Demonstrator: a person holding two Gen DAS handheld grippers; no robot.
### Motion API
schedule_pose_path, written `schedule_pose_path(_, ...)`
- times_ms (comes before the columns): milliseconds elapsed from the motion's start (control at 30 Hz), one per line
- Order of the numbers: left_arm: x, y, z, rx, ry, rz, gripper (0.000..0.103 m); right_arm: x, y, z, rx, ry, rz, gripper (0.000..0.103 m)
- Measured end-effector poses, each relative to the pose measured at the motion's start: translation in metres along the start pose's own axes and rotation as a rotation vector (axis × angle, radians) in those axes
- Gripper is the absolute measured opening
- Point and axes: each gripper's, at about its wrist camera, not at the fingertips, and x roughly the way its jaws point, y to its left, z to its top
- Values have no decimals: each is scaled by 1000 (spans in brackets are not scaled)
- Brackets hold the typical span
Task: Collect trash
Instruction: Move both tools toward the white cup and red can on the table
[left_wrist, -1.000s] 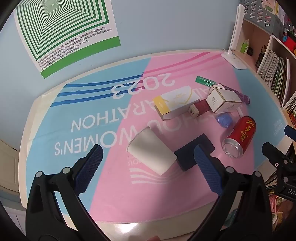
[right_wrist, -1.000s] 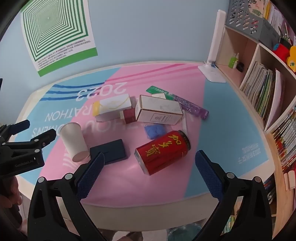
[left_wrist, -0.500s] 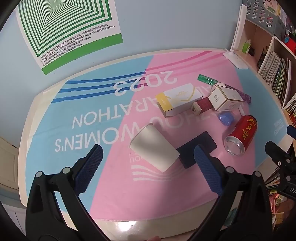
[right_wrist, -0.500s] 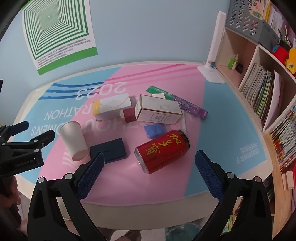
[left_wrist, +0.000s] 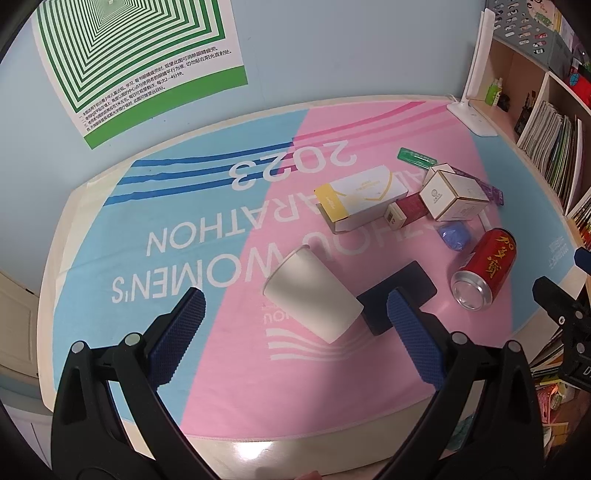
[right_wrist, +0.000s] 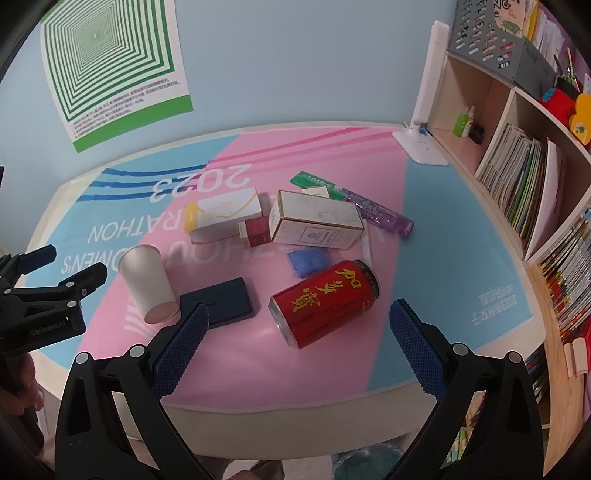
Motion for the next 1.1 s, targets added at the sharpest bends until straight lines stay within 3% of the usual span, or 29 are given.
schedule_pose_path(1100,27,4,7,-39,82,10,97,19,-6,7,8,21,-30,97)
